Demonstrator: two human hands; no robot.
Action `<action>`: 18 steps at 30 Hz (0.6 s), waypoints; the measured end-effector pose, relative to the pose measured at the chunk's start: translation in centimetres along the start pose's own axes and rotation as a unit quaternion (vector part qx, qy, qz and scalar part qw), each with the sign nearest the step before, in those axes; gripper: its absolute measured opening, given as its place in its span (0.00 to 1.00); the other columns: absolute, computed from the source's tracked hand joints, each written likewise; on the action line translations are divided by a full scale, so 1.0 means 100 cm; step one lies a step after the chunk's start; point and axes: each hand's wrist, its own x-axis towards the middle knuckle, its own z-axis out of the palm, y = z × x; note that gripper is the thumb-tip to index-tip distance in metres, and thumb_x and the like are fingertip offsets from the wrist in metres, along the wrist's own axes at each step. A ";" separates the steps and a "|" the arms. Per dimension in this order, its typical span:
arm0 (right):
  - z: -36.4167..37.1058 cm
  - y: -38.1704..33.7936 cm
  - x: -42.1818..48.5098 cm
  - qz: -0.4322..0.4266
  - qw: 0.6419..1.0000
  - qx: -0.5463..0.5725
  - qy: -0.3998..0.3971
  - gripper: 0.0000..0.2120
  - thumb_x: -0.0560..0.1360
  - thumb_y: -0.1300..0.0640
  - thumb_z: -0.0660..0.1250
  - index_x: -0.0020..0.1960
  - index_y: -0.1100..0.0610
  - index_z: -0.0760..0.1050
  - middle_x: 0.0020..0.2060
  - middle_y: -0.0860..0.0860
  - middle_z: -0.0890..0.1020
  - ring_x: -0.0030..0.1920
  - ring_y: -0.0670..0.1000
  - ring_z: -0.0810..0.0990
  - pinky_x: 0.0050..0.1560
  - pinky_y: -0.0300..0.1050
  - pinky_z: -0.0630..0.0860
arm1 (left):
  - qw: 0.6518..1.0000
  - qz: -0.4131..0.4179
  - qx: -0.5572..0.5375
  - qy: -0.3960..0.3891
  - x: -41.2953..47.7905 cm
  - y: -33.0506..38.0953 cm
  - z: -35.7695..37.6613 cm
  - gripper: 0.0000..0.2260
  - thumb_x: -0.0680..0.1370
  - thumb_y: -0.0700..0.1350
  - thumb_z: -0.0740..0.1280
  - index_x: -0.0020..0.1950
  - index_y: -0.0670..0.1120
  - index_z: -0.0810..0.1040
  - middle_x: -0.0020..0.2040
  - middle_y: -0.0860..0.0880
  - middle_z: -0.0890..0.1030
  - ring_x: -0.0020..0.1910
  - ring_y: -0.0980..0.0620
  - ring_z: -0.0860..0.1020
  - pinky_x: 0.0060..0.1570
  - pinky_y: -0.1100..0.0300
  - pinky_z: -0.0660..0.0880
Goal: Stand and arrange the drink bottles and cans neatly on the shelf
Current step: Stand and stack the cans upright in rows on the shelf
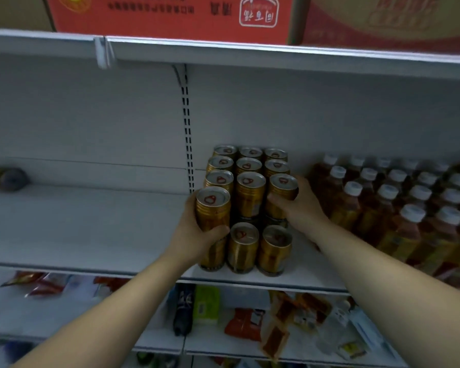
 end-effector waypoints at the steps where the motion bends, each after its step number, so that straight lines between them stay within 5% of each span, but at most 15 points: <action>1: 0.000 0.000 0.001 -0.003 1.000 0.008 -0.010 0.30 0.73 0.54 0.73 0.70 0.52 0.64 0.61 0.48 0.74 0.60 0.48 0.73 0.58 0.43 0.69 | 1.000 -0.010 0.009 0.003 -0.002 -0.002 0.003 0.39 0.69 0.38 0.75 0.71 0.55 0.56 0.61 0.54 0.72 0.59 0.56 0.73 0.52 0.65 0.69; 10: -0.006 -0.005 0.011 -0.001 0.996 -0.072 -0.061 0.36 0.63 0.43 0.77 0.66 0.50 0.70 0.59 0.47 0.79 0.60 0.51 0.78 0.61 0.51 0.75 | 0.995 -0.090 0.043 0.005 -0.007 -0.010 0.011 0.49 0.64 0.41 0.79 0.74 0.49 0.50 0.61 0.51 0.71 0.64 0.48 0.71 0.65 0.45 0.69; 14: -0.014 -0.039 0.006 -0.055 0.978 -0.195 -0.050 0.45 0.65 0.37 0.73 0.75 0.54 0.60 0.71 0.53 0.68 0.70 0.56 0.68 0.68 0.55 0.69 | 0.989 -0.126 0.062 -0.035 -0.009 0.004 -0.012 0.48 0.67 0.49 0.77 0.76 0.52 0.48 0.69 0.46 0.70 0.67 0.48 0.70 0.65 0.49 0.69; 18: -0.004 -0.086 -0.001 -0.123 0.954 -0.264 -0.068 0.40 0.73 0.36 0.66 0.77 0.53 0.56 0.75 0.54 0.63 0.73 0.57 0.64 0.69 0.52 0.65 | 0.970 -0.130 0.198 -0.059 -0.009 0.024 -0.055 0.40 0.73 0.56 0.70 0.77 0.54 0.51 0.74 0.46 0.63 0.71 0.45 0.65 0.65 0.52 0.66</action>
